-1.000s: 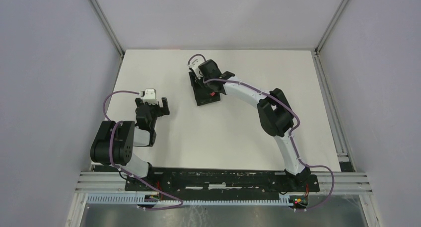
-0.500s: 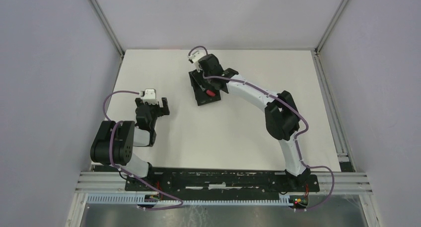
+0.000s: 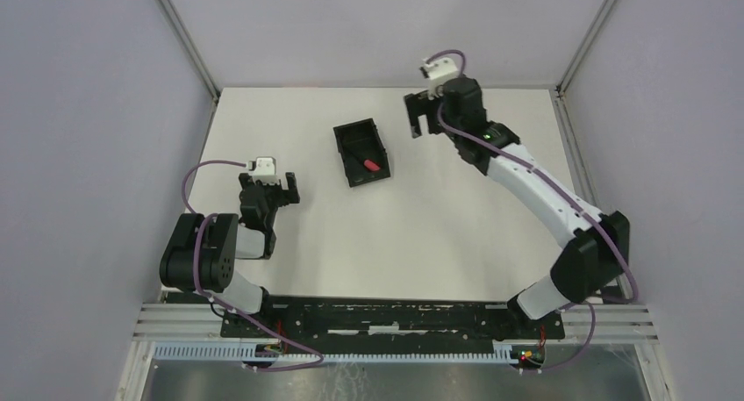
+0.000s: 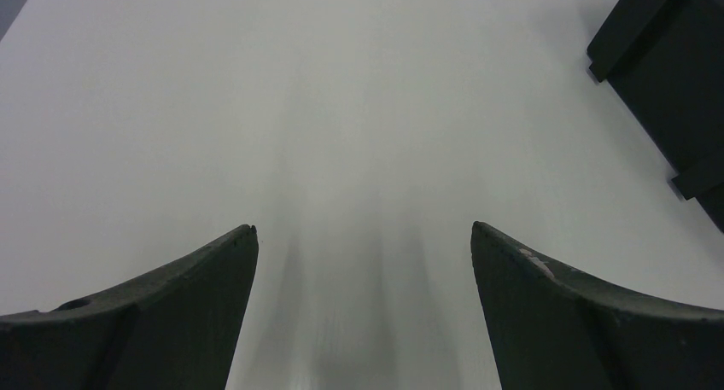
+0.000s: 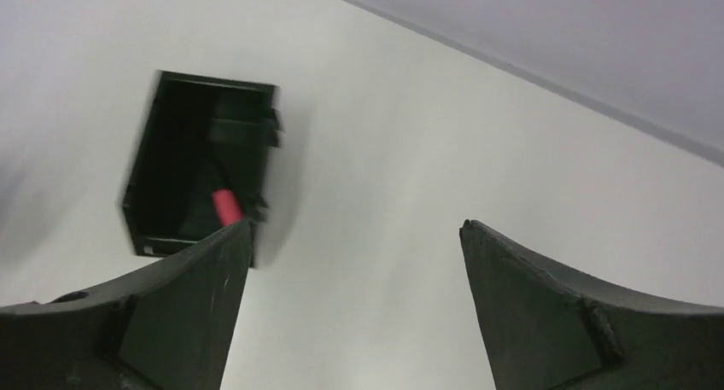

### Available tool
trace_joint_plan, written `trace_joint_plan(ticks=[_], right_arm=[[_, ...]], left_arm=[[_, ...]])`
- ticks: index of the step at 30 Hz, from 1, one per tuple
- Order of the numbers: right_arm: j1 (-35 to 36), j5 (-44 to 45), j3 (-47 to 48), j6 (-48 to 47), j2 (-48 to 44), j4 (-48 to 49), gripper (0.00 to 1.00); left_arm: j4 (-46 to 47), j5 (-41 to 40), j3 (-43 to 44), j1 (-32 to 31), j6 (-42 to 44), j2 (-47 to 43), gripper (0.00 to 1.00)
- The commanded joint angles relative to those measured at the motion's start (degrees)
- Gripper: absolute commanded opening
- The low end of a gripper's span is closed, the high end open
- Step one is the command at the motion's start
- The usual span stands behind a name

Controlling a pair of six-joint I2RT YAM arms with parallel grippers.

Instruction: Put the screwdriver in the bin

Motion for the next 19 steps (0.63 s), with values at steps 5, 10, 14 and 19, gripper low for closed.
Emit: trace_joint_plan(ticks=[5, 10, 14, 19], right_arm=[[-14.09, 5.29, -34.74, 1.05, -23.19, 9.86, 0.98], [-15.99, 10.61, -50.68, 1.1, -32.78, 12.89, 0.98], [-16.12, 11.5, -59.26, 2.84, -36.89, 16.05, 0.98], [-16.14, 12.92, -61.49, 4.99, -36.9, 16.19, 0.98]], left_arm=[[3.22, -0.84, -0.02, -0.04, -1.96, -1.27, 1.0], [3.22, -0.84, -0.02, -0.04, -1.96, -1.31, 1.0], [3.19, -0.81, -0.02, -0.04, -1.96, -1.3, 1.0], [3.17, -0.81, -0.02, -0.04, -1.96, -1.3, 1.0]])
